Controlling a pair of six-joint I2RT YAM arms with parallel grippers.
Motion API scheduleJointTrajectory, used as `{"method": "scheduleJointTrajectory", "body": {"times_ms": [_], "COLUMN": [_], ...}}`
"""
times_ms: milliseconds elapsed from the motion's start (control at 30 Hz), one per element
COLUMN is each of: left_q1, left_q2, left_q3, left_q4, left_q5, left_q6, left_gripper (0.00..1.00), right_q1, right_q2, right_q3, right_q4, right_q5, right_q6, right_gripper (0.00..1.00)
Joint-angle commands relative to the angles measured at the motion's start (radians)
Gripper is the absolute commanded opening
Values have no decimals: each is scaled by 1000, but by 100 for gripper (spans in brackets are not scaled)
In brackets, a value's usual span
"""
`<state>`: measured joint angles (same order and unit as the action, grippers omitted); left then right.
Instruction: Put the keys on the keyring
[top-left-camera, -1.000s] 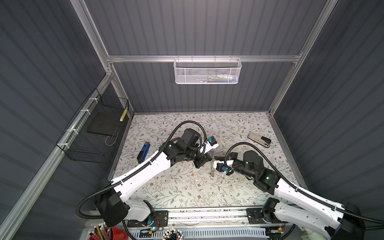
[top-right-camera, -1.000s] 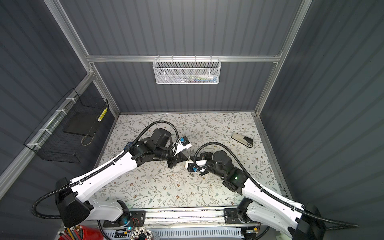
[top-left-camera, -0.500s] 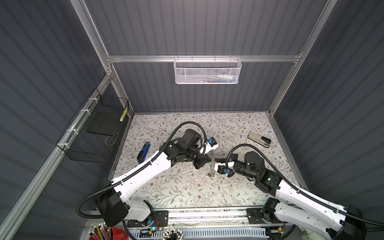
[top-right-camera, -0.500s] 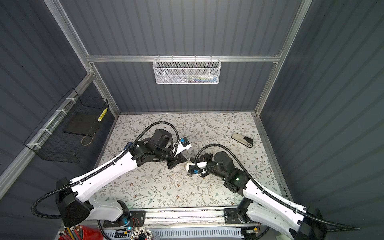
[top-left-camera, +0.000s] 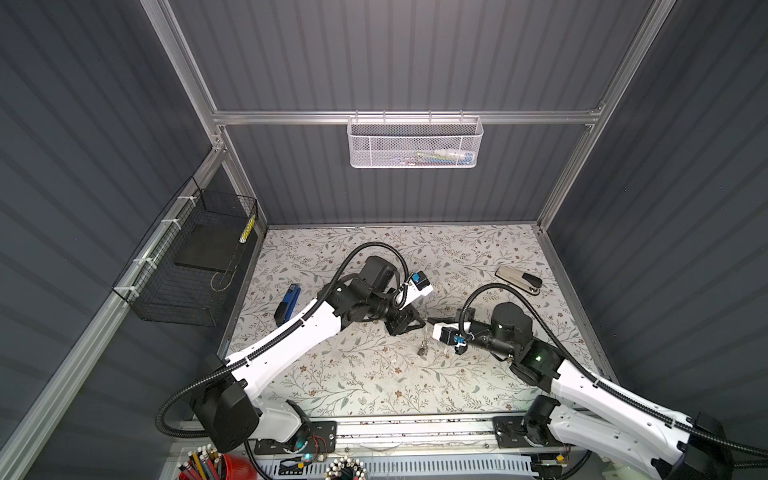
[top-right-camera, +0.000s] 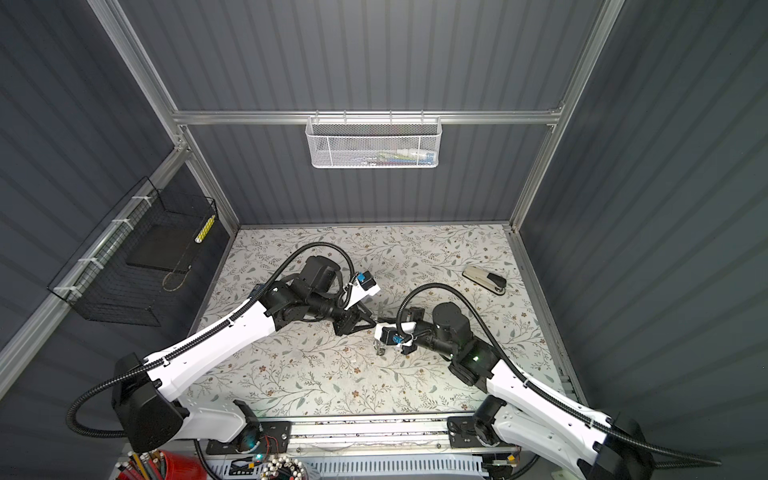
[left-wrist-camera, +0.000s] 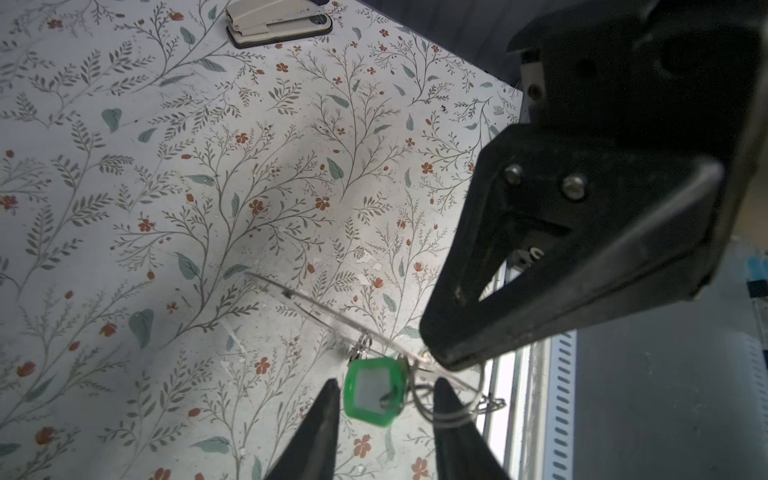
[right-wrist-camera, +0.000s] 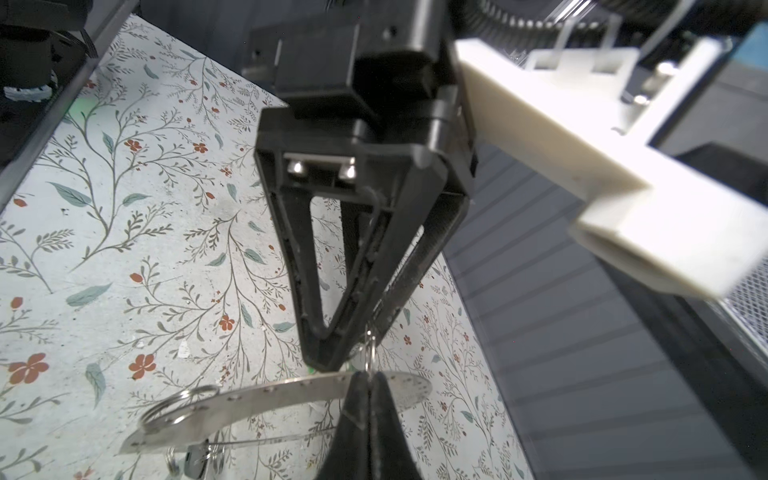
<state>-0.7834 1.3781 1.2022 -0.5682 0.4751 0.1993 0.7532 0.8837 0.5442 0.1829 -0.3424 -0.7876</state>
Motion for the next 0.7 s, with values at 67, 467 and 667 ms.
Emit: {"method": "scheduleJointTrajectory", "body": {"times_ms": [67,467,667], "left_q1": [7,6,6], "left_q2": [-164,-269,-240], "left_q3": [-137,-227,-211], "left_q4": [173,324,345], "left_q5": [-57,5,42], "left_q6": [86,211,232], "left_gripper": [47,43,40], "right_q1": [-34,-96,-96], "right_q2": [28,60,44], "right_q3": [21,37,46], "right_q4": [73,166,164], "right_q5": [-126,-278,-301], "right_q6": [105,235,258], "right_gripper": [0,0,0]}}
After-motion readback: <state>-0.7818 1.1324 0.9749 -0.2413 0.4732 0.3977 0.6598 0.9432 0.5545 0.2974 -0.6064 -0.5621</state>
